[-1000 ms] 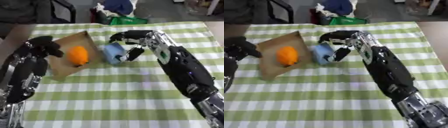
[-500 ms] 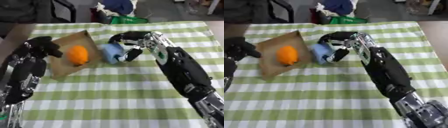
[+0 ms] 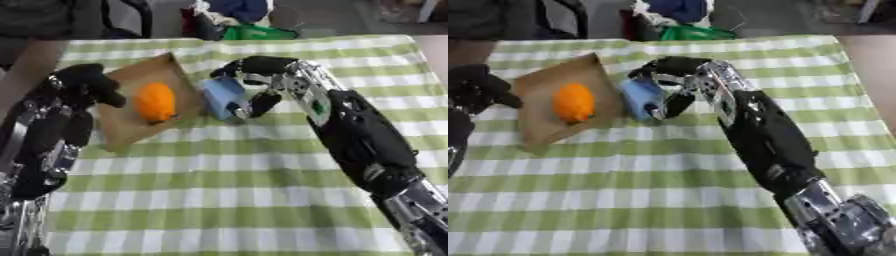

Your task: Pick up objects on the table and place them in the box.

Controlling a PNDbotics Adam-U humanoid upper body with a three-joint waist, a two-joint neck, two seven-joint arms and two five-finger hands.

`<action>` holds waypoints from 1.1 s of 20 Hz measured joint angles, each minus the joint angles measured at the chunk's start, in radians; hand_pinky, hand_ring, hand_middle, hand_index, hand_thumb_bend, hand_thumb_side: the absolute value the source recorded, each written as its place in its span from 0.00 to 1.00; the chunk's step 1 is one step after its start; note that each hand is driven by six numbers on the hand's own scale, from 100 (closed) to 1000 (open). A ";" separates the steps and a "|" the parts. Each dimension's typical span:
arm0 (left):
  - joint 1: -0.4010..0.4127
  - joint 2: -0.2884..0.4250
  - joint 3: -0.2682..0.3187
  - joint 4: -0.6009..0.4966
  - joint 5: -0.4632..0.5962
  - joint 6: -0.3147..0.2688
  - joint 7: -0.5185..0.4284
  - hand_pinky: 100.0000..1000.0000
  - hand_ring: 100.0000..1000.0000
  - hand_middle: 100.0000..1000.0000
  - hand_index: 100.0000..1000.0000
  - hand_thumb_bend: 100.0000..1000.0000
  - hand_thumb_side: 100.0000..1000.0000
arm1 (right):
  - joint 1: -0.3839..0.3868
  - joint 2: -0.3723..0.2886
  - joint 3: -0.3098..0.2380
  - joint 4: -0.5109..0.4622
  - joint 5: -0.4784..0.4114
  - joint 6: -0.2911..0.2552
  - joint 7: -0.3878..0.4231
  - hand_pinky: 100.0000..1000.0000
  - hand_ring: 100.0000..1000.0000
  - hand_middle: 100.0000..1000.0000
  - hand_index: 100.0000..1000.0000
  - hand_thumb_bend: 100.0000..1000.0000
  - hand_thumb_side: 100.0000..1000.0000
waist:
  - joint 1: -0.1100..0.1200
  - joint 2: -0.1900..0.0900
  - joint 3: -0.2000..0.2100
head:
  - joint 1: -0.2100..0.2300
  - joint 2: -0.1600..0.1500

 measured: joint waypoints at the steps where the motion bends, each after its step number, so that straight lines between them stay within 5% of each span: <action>1: 0.000 0.000 0.000 0.000 0.000 0.000 0.000 0.62 0.60 0.61 0.83 0.14 0.53 | 0.001 0.000 0.003 -0.003 -0.005 -0.002 -0.010 0.83 0.78 0.32 0.98 0.00 0.04 | 0.000 0.000 -0.001 | 0.001 0.002; 14: 0.001 0.000 -0.001 -0.011 0.001 0.002 -0.001 0.62 0.60 0.61 0.83 0.14 0.52 | -0.050 0.009 0.031 -0.089 -0.143 0.012 -0.034 0.82 0.78 0.32 0.98 0.00 0.00 | -0.019 -0.028 0.012 | 0.006 0.005; 22: 0.000 -0.002 -0.005 -0.016 0.013 0.004 -0.003 0.62 0.60 0.61 0.83 0.14 0.52 | -0.059 0.064 0.030 -0.062 -0.073 0.050 -0.145 0.83 0.79 0.38 0.98 0.00 0.00 | -0.028 -0.024 0.086 | -0.024 -0.007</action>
